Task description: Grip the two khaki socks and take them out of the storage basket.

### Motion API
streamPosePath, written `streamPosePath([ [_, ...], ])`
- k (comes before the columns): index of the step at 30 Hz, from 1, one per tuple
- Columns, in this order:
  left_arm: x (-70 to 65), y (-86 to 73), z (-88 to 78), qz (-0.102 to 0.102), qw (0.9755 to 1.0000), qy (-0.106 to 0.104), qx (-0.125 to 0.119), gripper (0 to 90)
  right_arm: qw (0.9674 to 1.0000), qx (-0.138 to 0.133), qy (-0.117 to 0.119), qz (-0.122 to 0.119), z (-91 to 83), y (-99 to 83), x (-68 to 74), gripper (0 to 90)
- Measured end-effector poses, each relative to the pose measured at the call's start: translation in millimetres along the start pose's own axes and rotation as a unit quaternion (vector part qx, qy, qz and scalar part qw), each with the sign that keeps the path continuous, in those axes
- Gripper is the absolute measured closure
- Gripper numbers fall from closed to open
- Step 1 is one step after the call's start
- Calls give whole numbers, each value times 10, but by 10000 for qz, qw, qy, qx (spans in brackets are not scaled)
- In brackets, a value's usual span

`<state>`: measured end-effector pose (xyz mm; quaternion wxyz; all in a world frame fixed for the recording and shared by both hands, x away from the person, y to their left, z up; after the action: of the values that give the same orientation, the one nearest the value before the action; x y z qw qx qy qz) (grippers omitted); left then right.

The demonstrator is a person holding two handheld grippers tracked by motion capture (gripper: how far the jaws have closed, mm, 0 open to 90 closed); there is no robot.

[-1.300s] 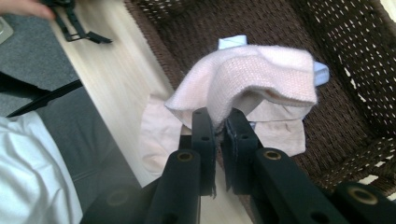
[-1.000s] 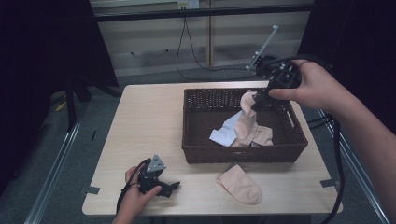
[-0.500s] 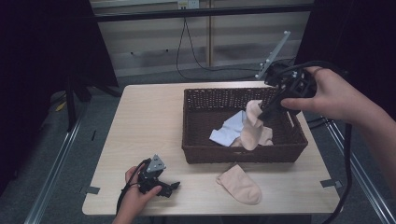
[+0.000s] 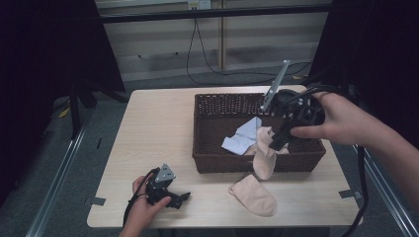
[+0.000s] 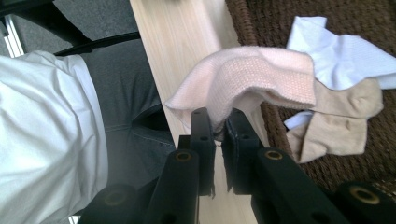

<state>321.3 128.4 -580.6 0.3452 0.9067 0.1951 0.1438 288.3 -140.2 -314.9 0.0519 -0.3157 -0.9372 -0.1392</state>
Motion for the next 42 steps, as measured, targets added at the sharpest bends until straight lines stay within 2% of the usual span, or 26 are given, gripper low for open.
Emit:
streamPosePath([
  [9,0,2,1,7,10000,-4,-7,0,9997,174,133,-106,359,-20,46,820],
  [15,1,4,4,4,10000,5,-27,0,9998,75,153,-129,514,-15,34,631],
  [17,1,5,5,4,10000,6,-33,0,9999,56,76,-142,550,-32,17,578],
  [29,1,4,4,6,10000,7,-29,0,9997,-189,-98,-112,612,-141,-50,319],
  [32,1,3,4,2,10000,9,-24,0,9996,-250,-111,-76,637,-182,-79,282],
  [40,-5,4,5,-24,10000,-2,-31,0,9997,-207,-119,36,728,-318,-147,235],
  [42,3,-3,-1,42,10000,-6,8,0,9997,-208,-119,74,745,-342,-154,223],
])
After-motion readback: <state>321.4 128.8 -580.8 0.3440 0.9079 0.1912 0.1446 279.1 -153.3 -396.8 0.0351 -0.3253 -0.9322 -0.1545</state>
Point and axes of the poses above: each handheld gripper's, and its own axes: z roughly forward along the jaws, y roughly out of its top, x roughly to its left, the point moved 10 cm from there along z, roughly forward along the jaws, and after that the axes turned 12 degrees about z, right-handed, at the moved point
